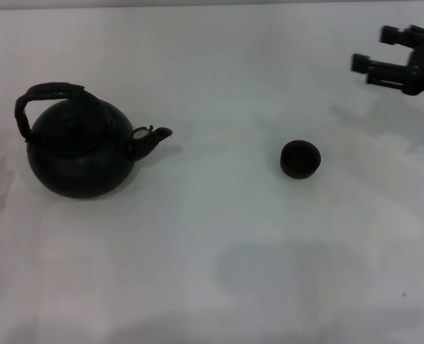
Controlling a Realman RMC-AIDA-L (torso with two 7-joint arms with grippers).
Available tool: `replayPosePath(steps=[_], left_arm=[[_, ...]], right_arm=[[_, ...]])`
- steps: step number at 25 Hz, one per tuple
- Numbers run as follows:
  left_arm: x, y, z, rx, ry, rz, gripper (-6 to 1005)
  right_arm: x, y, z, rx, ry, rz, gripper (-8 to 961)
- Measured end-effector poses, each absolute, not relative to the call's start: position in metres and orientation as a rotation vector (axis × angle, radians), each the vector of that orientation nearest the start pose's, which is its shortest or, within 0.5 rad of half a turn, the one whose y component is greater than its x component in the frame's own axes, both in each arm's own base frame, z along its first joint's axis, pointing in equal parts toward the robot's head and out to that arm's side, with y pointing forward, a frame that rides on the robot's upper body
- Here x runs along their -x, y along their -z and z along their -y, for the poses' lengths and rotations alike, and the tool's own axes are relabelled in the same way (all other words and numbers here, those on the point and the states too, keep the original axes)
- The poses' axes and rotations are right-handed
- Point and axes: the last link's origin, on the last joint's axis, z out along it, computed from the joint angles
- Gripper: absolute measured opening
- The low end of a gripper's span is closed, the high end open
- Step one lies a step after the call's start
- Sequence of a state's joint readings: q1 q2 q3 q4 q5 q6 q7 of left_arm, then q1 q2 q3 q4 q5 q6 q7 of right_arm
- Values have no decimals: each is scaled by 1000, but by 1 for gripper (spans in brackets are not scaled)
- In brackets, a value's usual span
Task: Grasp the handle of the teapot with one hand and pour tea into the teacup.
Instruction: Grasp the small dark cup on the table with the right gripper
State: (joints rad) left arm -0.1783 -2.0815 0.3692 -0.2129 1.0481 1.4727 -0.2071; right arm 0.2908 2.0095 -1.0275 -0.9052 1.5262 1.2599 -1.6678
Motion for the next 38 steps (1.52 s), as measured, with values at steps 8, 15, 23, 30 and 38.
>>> replayPosePath(steps=[8, 15, 23, 30, 38], left_arm=[[390, 17, -195, 1407, 666, 746, 858], [390, 15, -198, 1397, 668, 740, 859], [388, 12, -204, 1400, 677, 723, 860], [386, 15, -209, 1409, 683, 731, 860], [385, 17, -209, 1409, 686, 737, 859]], right_arm=[[-205, -44, -334, 2696, -141, -339, 842], [-159, -16, -308, 2767, 252, -176, 841], [-154, 18, -303, 2751, 436, -128, 840], [-170, 36, -315, 2760, 502, -203, 839], [-178, 54, -327, 2736, 578, -173, 839]])
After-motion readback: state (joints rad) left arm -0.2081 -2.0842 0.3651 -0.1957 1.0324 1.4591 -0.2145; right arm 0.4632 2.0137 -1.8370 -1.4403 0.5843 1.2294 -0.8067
